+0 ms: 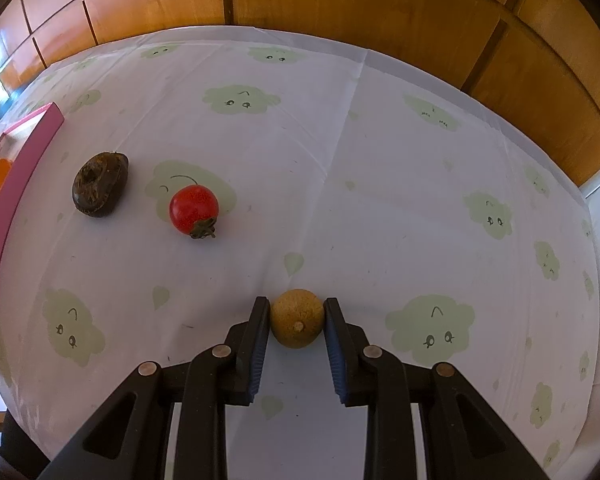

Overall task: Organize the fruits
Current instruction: 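Carry the orange into the tray and open the left tool, then carry the tan fruit into the tray and open the right tool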

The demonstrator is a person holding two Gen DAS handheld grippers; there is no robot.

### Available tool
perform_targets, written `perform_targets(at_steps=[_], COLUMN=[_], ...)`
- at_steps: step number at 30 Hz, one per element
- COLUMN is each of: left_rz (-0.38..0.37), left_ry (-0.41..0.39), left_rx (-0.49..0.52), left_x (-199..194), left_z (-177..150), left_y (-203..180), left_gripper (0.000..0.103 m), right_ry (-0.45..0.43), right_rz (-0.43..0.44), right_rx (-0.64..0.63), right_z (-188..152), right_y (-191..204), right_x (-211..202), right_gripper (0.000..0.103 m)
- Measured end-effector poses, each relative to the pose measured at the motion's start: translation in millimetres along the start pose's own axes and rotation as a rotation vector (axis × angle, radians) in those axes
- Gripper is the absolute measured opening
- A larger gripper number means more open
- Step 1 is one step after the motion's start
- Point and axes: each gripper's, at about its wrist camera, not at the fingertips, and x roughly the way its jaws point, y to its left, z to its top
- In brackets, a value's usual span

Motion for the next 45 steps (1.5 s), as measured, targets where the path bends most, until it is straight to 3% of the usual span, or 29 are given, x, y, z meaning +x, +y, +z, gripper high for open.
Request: perform_targets(at_steps=[17, 22, 25, 28, 36, 40, 45], left_rz=[-0.016, -0.015, -0.015, -0.011, 0.003, 0.019, 0.019], left_ry=[0.001, -0.006, -0.002, 0.0, 0.006, 0.008, 0.007], left_rx=[-0.024, -0.03, -0.031, -0.036, -0.081, -0.103, -0.106], left_x=[-7.9, -11.0, -10.8, -9.6, -6.0, -3.7, -3.0], left_z=[-9.9, -11.7, -12.9, -13.8, -11.6, -10.8, -10.9], left_y=[15.0, 22.3, 24.9, 27.3, 45.8, 54.4, 56.5], left_gripper=[0.073, 0.075, 0.075, 0.075, 0.075, 0.075, 0.075], right_ry=[-0.006, -0.048, -0.093, -0.125, -0.21, -0.206, -0.165], right_rz=[-0.055, -0.04, 0.024, 0.148, 0.422, 0.485, 0.492], right_rx=[-0.004, 0.011, 0.022, 0.011, -0.155, -0.234, -0.261], right_z=[-3.4, -8.3, -7.0, -3.4, 10.2, 15.0, 24.3], right_y=[16.7, 27.3, 38.7, 61.9, 169.0, 213.8, 244.0], right_x=[-9.5, -24.1, -43.6, -62.1, -99.5, -99.2, -80.9], right_gripper=[0.026, 0.026, 0.026, 0.026, 0.026, 0.026, 0.027])
